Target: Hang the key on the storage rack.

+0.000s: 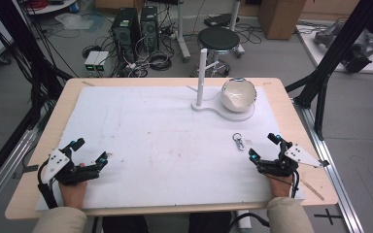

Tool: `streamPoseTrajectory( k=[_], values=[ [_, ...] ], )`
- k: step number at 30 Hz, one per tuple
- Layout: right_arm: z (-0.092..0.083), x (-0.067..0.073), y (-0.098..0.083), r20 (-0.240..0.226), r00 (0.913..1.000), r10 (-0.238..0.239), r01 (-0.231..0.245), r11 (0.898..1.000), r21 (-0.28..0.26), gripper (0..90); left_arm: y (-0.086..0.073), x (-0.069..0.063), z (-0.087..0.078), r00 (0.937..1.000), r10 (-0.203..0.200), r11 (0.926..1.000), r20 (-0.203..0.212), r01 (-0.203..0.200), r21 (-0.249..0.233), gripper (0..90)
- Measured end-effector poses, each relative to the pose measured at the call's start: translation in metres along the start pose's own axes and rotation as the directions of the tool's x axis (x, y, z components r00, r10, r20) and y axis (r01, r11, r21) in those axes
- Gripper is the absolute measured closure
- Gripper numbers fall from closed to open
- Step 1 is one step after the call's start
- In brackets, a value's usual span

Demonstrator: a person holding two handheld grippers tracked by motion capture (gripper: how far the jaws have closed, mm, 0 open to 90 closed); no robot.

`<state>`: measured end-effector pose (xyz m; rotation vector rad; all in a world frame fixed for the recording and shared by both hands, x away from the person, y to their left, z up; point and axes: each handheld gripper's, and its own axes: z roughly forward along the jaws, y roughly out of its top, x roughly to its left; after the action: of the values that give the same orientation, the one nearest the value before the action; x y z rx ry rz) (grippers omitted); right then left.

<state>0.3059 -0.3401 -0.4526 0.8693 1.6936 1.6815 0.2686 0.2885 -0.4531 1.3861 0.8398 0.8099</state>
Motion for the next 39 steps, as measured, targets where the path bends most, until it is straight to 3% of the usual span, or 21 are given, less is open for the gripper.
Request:
streamPoseTrajectory(
  k=[12,19,20,24,25,27,28,31,32,35,36,37,39],
  values=[
    [0.000,0.000,0.000,0.005,1.0000,-0.003,0.003,1.000,-0.003,0.5,0.000,0.000,0.000,1.0000,0.006,1.0000,0.004,-0.006,0.000,1.7],
    [0.002,-0.004,0.005,0.026,0.9993,0.027,-0.027,0.999,0.025,0.5,0.000,0.000,0.000,1.0000,0.006,1.0000,0.002,-0.006,0.004,1.7],
    [0.001,-0.005,0.013,-0.002,0.9977,0.067,-0.067,0.998,0.009,0.5,0.000,0.000,0.000,1.0000,0.004,1.0000,0.002,-0.004,0.006,1.7],
    [0.002,-0.009,0.033,-0.020,0.9979,0.061,-0.061,0.998,0.007,0.5,0.000,0.000,0.000,1.0000,0.007,1.0000,0.001,-0.007,0.005,1.7],
    [0.005,-0.012,0.047,-0.023,0.9984,0.051,-0.050,0.998,0.036,0.5,0.000,0.000,0.000,1.0000,0.009,0.9999,0.001,-0.009,0.006,1.7],
    [0.007,-0.013,0.054,-0.024,0.9986,0.046,-0.045,0.998,0.052,0.5,0.000,0.000,0.000,1.0000,0.008,1.0000,0.001,-0.008,0.005,1.7],
    [0.012,-0.016,0.068,-0.023,0.9992,0.033,-0.032,0.996,0.078,0.5,0.000,0.000,0.000,1.0000,0.008,1.0000,0.001,-0.008,0.004,1.7],
    [0.018,-0.019,0.081,-0.028,0.9994,0.022,-0.019,0.993,0.117,0.5,0.000,0.000,0.000,1.0000,0.008,1.0000,0.002,-0.008,0.004,1.7],
    [0.026,-0.020,0.092,-0.037,0.9992,0.014,-0.007,0.984,0.177,0.5,0.000,0.000,0.000,1.0000,0.008,1.0000,0.003,-0.008,0.004,1.7],
    [0.039,-0.019,0.106,-0.041,0.9986,-0.032,0.041,0.969,0.245,0.6,0.000,0.000,0.000,1.0000,0.005,1.0000,0.005,-0.005,0.003,1.7],
    [0.039,-0.019,0.106,-0.041,0.9986,-0.032,0.041,0.969,0.245,0.6,0.000,0.000,0.000,1.0000,0.005,1.0000,0.005,-0.005,0.003,1.7],
    [0.050,-0.021,0.112,-0.057,0.9975,-0.042,0.058,0.951,0.305,0.6,0.000,0.000,0.000,1.0000,0.006,1.0000,0.006,-0.006,0.003,1.7],
    [0.060,-0.022,0.115,-0.067,0.9968,-0.042,0.063,0.932,0.356,0.6,0.000,0.000,0.000,0.9999,0.007,1.0000,0.007,-0.007,0.003,1.7]
  ],
)
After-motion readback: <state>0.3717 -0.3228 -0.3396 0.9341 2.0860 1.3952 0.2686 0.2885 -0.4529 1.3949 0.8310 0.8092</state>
